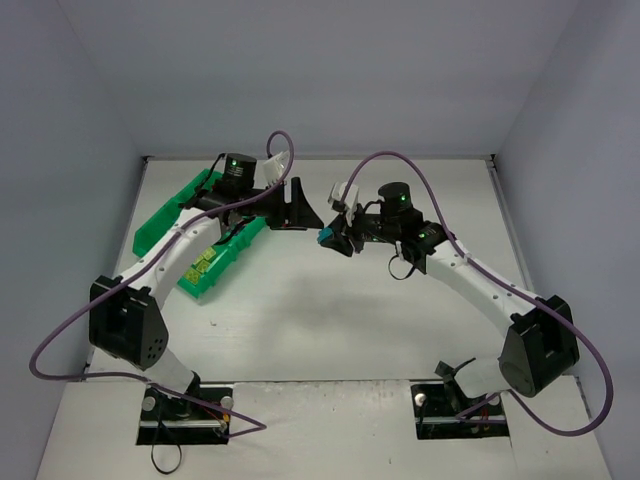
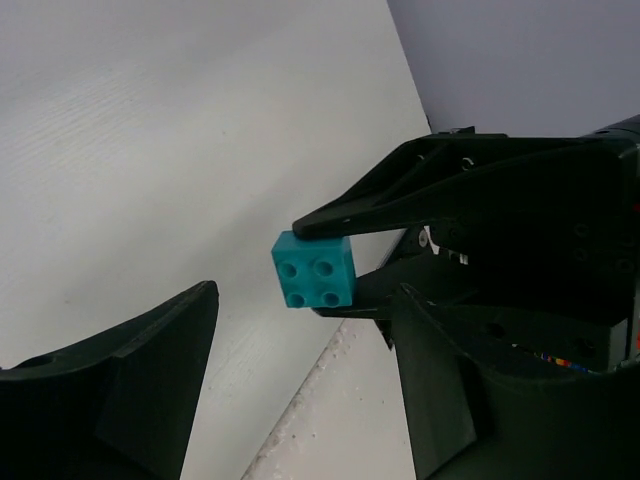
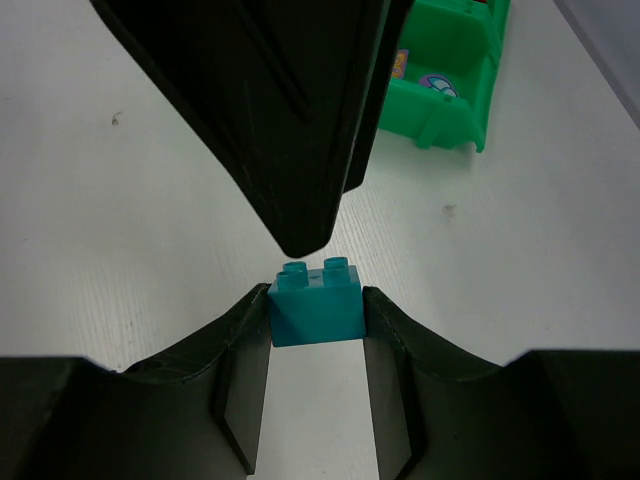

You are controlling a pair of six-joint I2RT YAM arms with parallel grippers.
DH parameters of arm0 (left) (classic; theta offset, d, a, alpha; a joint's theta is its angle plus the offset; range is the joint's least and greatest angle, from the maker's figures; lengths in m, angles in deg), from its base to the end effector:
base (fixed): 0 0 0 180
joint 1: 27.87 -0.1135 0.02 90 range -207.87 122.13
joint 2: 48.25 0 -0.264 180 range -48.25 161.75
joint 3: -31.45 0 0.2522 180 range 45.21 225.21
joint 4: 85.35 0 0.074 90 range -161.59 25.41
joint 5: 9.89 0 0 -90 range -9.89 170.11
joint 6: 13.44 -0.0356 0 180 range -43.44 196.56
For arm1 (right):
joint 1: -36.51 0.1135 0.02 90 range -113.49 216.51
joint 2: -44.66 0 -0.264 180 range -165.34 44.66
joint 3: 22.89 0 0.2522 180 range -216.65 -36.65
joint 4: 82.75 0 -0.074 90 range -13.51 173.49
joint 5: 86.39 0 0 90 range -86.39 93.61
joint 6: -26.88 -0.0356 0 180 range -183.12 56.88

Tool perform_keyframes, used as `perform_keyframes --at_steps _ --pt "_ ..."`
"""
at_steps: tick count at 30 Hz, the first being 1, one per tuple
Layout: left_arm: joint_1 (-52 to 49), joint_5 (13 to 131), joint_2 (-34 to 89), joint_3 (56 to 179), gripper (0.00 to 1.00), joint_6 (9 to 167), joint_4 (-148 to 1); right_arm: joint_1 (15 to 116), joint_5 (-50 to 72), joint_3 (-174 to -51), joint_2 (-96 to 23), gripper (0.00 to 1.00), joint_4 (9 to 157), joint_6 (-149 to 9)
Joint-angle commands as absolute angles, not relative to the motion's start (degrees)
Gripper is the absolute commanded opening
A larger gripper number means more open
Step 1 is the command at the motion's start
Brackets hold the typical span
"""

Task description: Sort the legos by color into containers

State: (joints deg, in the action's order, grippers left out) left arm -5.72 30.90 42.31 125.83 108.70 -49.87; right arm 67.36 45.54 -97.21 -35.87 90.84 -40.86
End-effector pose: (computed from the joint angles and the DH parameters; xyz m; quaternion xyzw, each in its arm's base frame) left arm 0.3205 -0.1596 0.3432 0.1330 0.8085 -0.5257 0.2285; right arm 0.2671 0.1873 0.3247 -0.5259 0.5520 0.3222 0.5612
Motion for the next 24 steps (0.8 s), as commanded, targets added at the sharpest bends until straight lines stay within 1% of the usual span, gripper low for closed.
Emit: perform_keyframes --at_steps 1,6,12,18,21,22,23,24 --pt "-4.6 27.0 40.4 127.4 0.63 111.2 -55.8 67.8 47.2 -100.2 -35.4 0.02 93.7 -40.3" --pt "-3.4 26.0 41.5 126.8 0.63 112.9 -58.0 68.1 47.1 -100.2 -35.3 0.02 93.7 -40.4" --pt "-2.3 28.5 43.9 127.4 0.63 113.6 -57.0 68.8 46.9 -100.3 -35.4 0.02 93.8 -40.4" --pt "-1.6 29.0 46.5 129.0 0.6 114.4 -55.9 69.0 46.2 -99.9 -35.4 0.02 93.9 -40.4" --pt "-1.1 28.7 47.0 129.2 0.53 114.7 -55.8 69.0 45.9 -99.8 -35.3 0.02 93.9 -40.3" --pt "-1.1 28.3 47.3 129.3 0.49 114.8 -55.8 68.9 45.7 -99.9 -35.2 0.02 93.9 -40.3" --pt "-1.0 27.8 47.4 129.4 0.37 114.9 -55.7 69.0 45.4 -99.8 -35.3 0.02 93.9 -40.1" --pt "-1.0 27.8 47.5 129.4 0.31 115.0 -55.7 69.0 45.1 -99.7 -35.3 0.02 93.9 -40.1"
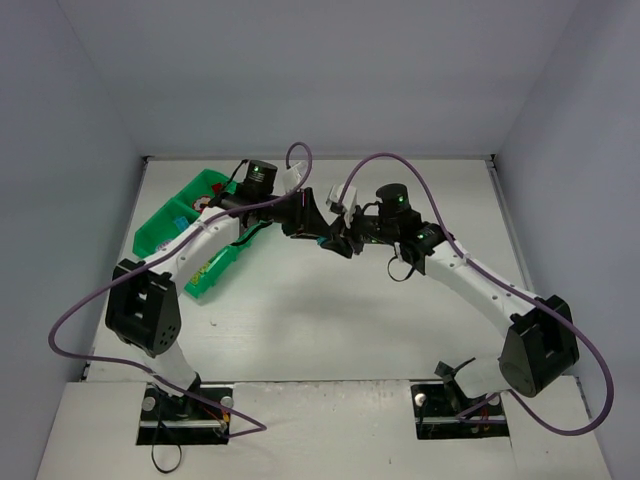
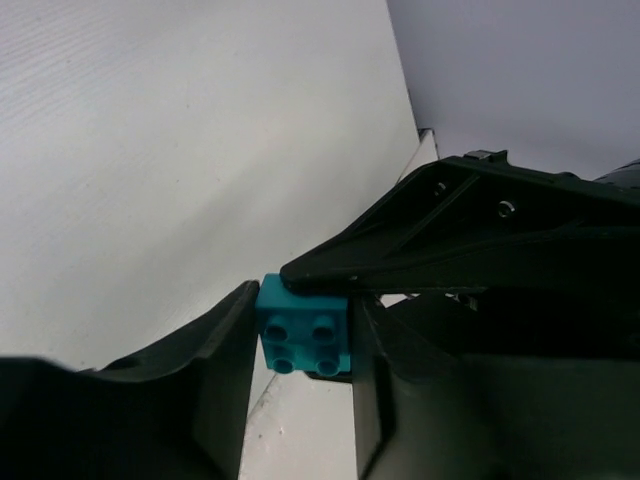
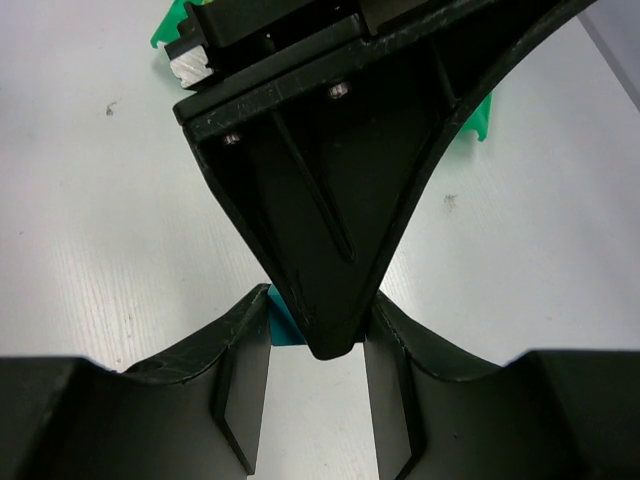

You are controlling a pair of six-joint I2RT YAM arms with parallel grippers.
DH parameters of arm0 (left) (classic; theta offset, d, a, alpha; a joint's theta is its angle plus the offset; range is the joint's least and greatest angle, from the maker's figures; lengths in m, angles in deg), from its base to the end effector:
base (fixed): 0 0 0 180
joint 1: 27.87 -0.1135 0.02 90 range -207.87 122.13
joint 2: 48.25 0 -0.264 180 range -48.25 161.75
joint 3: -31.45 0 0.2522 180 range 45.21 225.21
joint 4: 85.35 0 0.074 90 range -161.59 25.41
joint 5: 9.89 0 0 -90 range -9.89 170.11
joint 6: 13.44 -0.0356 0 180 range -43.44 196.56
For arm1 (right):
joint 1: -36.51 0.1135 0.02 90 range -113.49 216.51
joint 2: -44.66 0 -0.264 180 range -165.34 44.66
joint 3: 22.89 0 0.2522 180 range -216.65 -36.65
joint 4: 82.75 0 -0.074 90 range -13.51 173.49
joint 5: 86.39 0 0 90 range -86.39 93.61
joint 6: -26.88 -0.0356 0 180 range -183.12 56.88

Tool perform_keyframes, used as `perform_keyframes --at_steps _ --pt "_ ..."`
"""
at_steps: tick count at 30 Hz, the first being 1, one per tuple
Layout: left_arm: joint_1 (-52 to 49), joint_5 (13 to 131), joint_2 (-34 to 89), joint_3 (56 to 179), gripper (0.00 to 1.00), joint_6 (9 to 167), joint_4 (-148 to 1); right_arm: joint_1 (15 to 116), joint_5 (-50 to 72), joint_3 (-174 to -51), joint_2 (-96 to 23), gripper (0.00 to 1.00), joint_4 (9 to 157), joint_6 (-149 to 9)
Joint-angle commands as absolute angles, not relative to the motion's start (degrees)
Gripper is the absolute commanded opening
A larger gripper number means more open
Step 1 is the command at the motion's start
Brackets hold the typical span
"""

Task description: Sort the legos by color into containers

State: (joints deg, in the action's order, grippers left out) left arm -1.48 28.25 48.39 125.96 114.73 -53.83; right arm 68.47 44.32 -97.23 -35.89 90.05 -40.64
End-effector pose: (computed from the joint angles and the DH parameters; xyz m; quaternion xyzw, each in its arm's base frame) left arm 0.3302 -0.1951 0.3132 0.1240 0.8098 -0.5527 0.1531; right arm 0.2640 0.1921 0.3232 -0.5283 0.5557 0.3201 0.5565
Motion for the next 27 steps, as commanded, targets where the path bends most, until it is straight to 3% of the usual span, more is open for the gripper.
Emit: perform_keyframes --at_steps 1,2,6,7,8,11,14,18,27 --pt "-0.9 27.9 47.3 129.4 0.25 114.8 -55.8 69.0 45.2 -99.7 -35.2 0.02 93.9 -40.0" --pt "-0.9 27.9 47.3 129.4 0.18 114.7 -55.8 69.0 45.0 -99.7 -35.4 0.02 93.9 -40.0" --pt "-1.0 28.3 46.8 129.5 0.13 113.6 -55.2 69.0 44.0 -99.7 -35.6 0.1 94.1 -40.3" --pt "-1.1 28.5 46.6 129.8 0.12 112.7 -55.0 69.0 43.8 -99.7 -35.5 0.16 94.1 -40.4" --pt "-1.1 28.9 46.6 129.8 0.12 112.2 -54.1 69.0 43.4 -99.7 -35.6 0.3 94.0 -40.4" --pt "-2.6 31.1 46.4 130.9 0.12 108.9 -50.3 68.9 41.7 -99.1 -35.6 0.59 94.0 -41.5" --pt "-5.6 36.4 46.1 132.7 0.12 103.7 -44.3 68.9 39.0 -98.4 -35.4 0.72 94.0 -43.3" --pt "-12.7 47.1 43.9 134.5 0.12 99.0 -38.3 68.2 35.2 -96.9 -34.3 0.79 94.1 -44.8" --pt "-30.2 81.5 41.7 132.4 0.12 97.1 -36.9 67.4 31.5 -94.5 -33.4 0.8 94.7 -50.6"
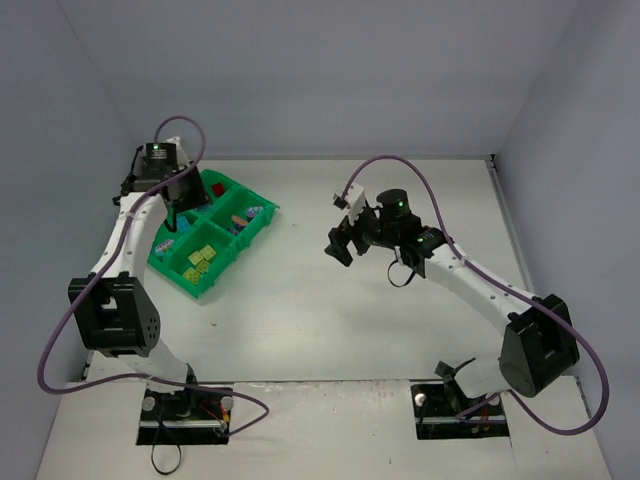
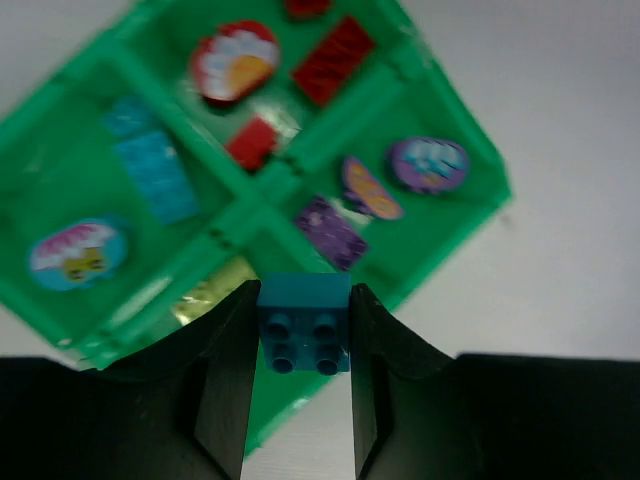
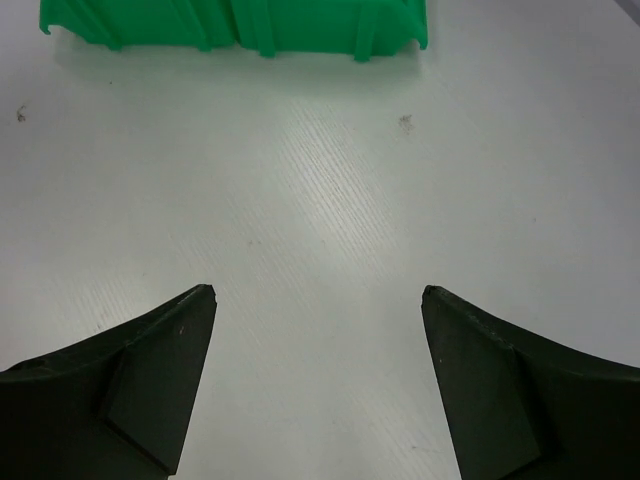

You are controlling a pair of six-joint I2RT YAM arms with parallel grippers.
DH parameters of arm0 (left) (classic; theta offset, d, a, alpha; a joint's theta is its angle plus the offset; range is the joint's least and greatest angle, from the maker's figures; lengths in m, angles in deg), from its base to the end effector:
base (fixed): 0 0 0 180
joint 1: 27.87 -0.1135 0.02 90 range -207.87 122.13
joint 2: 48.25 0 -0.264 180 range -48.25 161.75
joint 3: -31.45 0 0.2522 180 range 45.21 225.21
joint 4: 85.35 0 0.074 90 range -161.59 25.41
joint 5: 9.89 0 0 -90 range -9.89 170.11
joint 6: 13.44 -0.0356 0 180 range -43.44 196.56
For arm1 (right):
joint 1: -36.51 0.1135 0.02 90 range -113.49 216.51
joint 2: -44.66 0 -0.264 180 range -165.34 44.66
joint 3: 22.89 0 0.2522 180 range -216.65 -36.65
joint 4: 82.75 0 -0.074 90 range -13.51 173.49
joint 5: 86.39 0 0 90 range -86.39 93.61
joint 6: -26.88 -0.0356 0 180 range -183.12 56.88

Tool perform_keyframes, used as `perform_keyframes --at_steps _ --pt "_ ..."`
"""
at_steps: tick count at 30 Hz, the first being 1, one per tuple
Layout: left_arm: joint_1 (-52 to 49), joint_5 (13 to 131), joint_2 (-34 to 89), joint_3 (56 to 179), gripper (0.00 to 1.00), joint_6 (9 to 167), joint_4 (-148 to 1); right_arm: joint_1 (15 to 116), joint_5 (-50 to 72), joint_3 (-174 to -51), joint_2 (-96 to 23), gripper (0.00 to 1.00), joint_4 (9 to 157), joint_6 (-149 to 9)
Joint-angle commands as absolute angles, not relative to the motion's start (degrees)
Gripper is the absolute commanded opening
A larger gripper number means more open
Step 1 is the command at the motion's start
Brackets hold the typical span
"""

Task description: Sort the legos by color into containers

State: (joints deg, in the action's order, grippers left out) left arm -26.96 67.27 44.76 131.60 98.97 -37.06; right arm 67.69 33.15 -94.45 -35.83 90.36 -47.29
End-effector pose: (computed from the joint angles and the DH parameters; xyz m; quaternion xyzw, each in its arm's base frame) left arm 0.3658 -0.0137 0.3369 -0.1233 0.8975 -0.1828 0.3819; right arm 0.2703 0.1841 0.3061 -0.4486 0.6460 0.2794 0.5508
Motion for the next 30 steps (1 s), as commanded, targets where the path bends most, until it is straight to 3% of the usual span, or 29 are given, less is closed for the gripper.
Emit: perform_keyframes --at_steps 1,8,18,20,23,30 --pt "-31.5 82.3 42.2 132.1 0.13 98.0 -37.9 67.4 31.6 -94.2 -33.5 0.81 95.1 -51.1" --pt "-38.2 90.2 48.7 132.1 0.2 99.5 -39.3 67.4 29.7 -92.5 -32.5 0.83 95.7 -52.8" --pt "-39.8 91.0 51.2 131.9 0.58 100.4 -38.7 65.8 26.5 -91.6 -31.8 0.85 95.7 -55.3" --pt "-39.7 90.2 50.2 132.4 0.61 100.5 -38.3 65.3 25.7 -92.2 -31.8 0.86 95.7 -56.2" --pt "-39.6 88.3 47.7 132.9 0.63 100.6 -37.4 63.8 23.4 -93.5 -32.0 0.99 95.6 -59.5" --pt "-37.1 81.3 37.5 133.4 0.65 101.1 -36.5 57.0 11.9 -100.3 -33.6 1.0 89.7 -78.0"
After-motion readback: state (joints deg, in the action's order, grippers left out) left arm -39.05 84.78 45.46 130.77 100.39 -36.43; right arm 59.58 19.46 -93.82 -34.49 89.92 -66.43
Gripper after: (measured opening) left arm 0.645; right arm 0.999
